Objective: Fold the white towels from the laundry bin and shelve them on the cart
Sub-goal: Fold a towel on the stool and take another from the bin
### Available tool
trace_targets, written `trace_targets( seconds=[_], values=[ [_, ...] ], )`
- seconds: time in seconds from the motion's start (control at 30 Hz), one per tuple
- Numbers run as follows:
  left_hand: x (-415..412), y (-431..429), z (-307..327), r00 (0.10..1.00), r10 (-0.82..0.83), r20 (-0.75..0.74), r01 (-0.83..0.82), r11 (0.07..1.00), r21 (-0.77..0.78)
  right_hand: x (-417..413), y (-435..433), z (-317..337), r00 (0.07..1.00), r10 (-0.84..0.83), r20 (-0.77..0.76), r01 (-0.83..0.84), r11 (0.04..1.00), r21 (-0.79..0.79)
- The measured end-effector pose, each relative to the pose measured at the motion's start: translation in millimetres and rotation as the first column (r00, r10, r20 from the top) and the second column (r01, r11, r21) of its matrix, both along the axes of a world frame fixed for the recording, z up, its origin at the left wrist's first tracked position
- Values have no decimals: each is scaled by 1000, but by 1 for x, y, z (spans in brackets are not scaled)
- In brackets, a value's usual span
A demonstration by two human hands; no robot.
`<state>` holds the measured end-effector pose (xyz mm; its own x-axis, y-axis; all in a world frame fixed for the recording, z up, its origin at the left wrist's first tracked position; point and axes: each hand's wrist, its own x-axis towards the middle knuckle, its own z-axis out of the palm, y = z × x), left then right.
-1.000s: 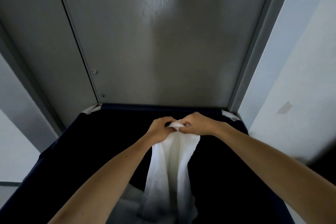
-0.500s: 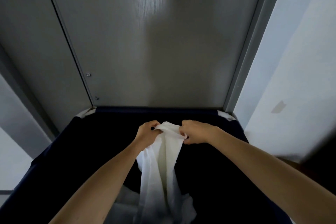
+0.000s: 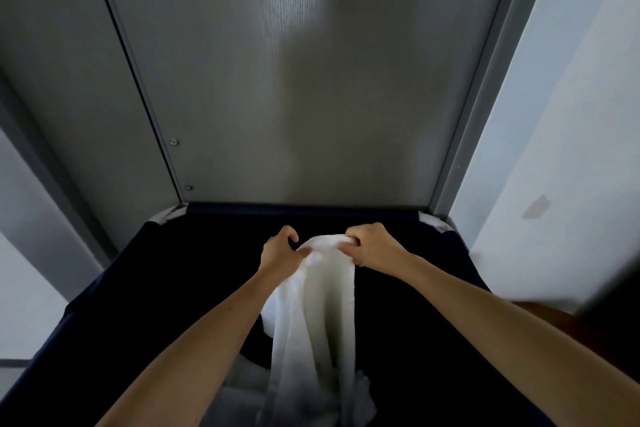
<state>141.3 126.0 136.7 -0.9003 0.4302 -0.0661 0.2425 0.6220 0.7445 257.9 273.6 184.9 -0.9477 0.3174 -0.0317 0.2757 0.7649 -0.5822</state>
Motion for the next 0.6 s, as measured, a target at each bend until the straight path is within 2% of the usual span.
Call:
trace_targets(
  seconds=[0.13, 0.23, 0.3, 0.43, 0.5, 0.6],
  values=[
    [1, 2, 2, 956, 208, 208, -241, 959, 147, 1, -9, -6, 983, -172, -63, 159, 973, -167],
    [4, 7, 3, 872, 283, 399, -410, 868, 280, 1, -21, -7, 962, -259, -86, 217, 917, -336],
    [9, 11, 2, 812, 246, 530, -475, 805, 356, -2, -32, -9, 964, -258, -67, 209, 887, -412],
    [30, 20, -8, 695, 56, 717, -506, 747, 432, -4, -50, -19, 973, -225, -51, 164, 828, -537],
    [35, 20, -13, 650, -17, 760, -515, 725, 457, -3, -51, -24, 971, -236, -46, 165, 794, -586],
    [39, 13, -20, 637, -111, 763, -484, 713, 507, 0, -50, -31, 971, -236, -20, 170, 752, -636]
  ],
)
